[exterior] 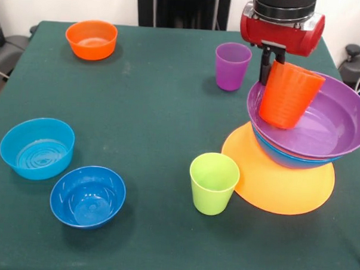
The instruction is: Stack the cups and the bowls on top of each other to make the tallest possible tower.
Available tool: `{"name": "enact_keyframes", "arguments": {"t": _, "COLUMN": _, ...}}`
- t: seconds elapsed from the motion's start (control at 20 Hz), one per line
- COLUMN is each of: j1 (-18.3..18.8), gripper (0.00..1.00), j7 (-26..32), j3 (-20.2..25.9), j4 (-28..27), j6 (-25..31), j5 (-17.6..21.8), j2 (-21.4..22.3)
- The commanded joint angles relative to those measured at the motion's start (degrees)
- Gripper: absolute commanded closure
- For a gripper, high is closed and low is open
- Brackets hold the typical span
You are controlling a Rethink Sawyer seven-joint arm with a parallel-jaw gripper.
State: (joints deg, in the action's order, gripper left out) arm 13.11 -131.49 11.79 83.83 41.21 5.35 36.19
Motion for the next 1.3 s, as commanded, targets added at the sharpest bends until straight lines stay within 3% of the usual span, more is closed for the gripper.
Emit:
{"name": "enact_keyframes", "arguments": {"t": 0.05, "j1": -0.8, "gripper": 1.0, "j7": -7.87, "j3": 0.1, "j4": 3.23, "j6": 2.11, "j5": -3.14, "j2": -3.43}}
{"name": "enact_keyframes", "arguments": {"t": 0.7, "j1": 0.55, "gripper": 1.0, "j7": -4.45, "j3": 2.24, "j4": 3.57, "j6": 1.29, "j5": -8.32, "j2": -4.01}}
{"name": "enact_keyframes", "arguments": {"t": 1.3, "j1": -1.02, "gripper": 1.0, "j7": -5.18, "j3": 1.44, "j4": 7.34, "j6": 3.43, "j5": -11.92, "j2": 0.18}}
